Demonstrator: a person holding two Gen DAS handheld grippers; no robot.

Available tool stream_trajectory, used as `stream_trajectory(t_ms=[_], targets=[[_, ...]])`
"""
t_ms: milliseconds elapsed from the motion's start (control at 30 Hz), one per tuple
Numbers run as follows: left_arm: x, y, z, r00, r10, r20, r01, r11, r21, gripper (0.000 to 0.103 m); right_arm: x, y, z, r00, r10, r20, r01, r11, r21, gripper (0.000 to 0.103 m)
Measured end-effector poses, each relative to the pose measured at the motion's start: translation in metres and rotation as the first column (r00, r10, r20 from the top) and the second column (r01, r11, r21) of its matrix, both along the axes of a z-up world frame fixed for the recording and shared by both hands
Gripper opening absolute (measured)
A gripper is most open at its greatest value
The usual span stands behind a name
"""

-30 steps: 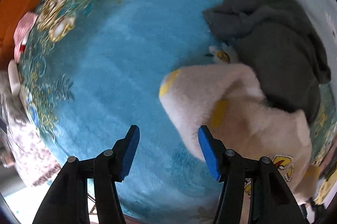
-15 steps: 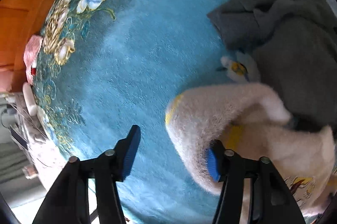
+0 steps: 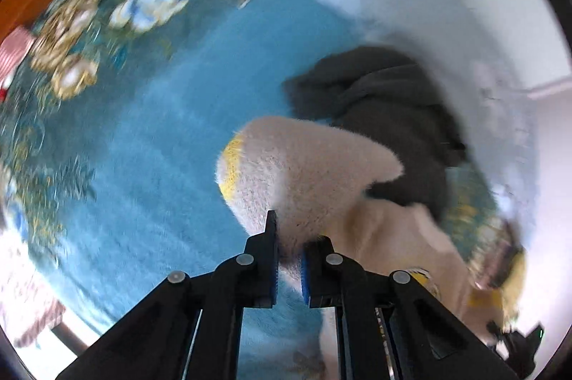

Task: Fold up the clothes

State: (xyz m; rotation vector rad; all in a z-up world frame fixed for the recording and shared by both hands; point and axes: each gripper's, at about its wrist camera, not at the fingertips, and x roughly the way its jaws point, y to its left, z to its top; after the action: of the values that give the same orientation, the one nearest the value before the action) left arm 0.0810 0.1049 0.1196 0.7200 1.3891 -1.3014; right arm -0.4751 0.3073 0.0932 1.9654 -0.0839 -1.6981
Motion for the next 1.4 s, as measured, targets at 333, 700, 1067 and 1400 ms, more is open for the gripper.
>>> stream_trajectory(t_ms=[333,700,1067,1400], targets=[[0.034,-0.034,0.001,0.995,0.094,-0.026,-0.095,0.994,-0.052,0.010,-0.005,-0.011,0.050,0.986,0.033,-0.162,-0.050,0.994,-0.102,0.017],[0.034,-0.046,-0.073,0.981,0.191,0.015,-0.191,0.964,0.184,0.039,-0.013,-0.021,-0.032,0.996,-0.075,-0.048,0.080,0.991,0.110,0.042],[-0.031,0.059,-0.110,0.997,-0.070,0.021,0.059,0.938,0.341,0.047,0.024,0.037,-0.065,0.998,0.006,0.056,-0.018,0.978,0.206,0.044],[-0.082,0.093,-0.197,0.990,-0.142,0.017,0.121,0.891,0.438,0.048,0.088,0.031,-0.142,0.959,0.249,0.132,-0.279,0.909,0.311,0.050]])
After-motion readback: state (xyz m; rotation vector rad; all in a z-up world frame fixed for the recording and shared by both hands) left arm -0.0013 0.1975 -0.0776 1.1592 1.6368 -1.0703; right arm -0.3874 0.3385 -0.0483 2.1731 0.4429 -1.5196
